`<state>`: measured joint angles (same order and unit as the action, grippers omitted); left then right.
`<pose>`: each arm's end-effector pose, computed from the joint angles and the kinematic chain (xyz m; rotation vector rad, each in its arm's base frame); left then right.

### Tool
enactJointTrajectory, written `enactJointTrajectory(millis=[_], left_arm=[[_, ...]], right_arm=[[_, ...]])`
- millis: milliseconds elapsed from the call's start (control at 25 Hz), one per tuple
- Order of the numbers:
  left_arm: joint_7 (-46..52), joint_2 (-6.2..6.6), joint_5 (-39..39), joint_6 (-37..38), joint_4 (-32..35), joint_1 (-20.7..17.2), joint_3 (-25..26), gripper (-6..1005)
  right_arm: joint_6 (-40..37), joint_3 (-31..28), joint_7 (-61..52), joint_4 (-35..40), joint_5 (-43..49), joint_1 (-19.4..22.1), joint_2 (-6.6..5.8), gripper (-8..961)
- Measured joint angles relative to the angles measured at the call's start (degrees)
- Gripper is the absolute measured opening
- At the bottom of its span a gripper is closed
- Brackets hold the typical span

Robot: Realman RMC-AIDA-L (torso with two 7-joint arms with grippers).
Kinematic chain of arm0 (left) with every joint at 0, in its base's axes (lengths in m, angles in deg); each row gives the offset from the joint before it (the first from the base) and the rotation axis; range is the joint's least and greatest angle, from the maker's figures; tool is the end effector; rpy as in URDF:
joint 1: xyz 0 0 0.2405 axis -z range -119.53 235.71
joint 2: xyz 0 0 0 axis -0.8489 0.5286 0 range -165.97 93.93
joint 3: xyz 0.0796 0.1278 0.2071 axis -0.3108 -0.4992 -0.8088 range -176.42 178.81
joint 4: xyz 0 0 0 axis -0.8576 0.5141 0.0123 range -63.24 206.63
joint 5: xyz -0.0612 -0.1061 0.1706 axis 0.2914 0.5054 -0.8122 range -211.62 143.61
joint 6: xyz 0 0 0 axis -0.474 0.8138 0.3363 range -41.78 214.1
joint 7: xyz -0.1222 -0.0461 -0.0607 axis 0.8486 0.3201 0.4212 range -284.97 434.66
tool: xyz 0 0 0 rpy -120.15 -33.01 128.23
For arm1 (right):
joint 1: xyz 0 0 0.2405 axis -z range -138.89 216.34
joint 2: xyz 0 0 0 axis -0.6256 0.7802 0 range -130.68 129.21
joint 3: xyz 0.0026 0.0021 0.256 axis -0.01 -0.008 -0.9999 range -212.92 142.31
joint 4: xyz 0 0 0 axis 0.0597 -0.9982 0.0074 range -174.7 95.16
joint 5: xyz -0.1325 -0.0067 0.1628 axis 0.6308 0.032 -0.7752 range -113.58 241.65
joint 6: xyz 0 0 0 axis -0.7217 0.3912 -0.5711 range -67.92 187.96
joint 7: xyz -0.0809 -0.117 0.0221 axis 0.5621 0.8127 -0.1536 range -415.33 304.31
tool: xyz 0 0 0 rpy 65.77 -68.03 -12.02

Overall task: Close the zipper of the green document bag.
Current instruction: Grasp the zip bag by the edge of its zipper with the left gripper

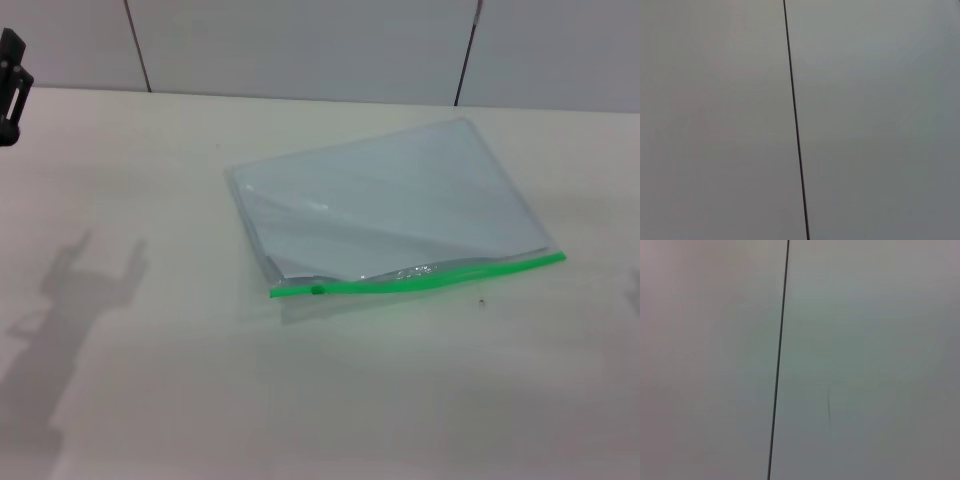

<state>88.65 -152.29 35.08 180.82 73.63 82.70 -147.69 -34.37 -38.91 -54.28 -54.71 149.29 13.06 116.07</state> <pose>-0.3166 0.3042 0.0578 -1.4210 -0.2062 -0.9625 0.2877 0.2994 0.0095 -1.4527 0.2068 0.9283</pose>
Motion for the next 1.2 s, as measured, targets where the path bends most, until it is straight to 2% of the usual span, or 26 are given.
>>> enactJointTrajectory(millis=[760, 920, 1040, 1200], left_arm=[[-0.02, 0.0, 0.0, -0.1, -0.01, 0.0, 0.0, 690], [-1.17, 0.0, 0.0, -1.96, -0.31, 0.32, 0.0, 690], [-3.72, 0.0, -0.93, -4.56, -0.44, 0.84, 0.01, 689], [-10.83, -0.01, -6.78, -6.77, -0.43, 1.21, 0.0, 689]], right_arm=[[0.1, 0.21, 0.0, 0.0, 0.0, -0.28, 0.0, 865], [0.1, 0.26, 0.0, -0.06, 0.0, -0.39, 0.0, 862], [0.15, 0.26, 0.0, -0.05, 0.0, -0.42, 0.03, 861], [0.42, 0.23, 0.0, -0.11, 0.0, -0.44, 0.0, 858]])
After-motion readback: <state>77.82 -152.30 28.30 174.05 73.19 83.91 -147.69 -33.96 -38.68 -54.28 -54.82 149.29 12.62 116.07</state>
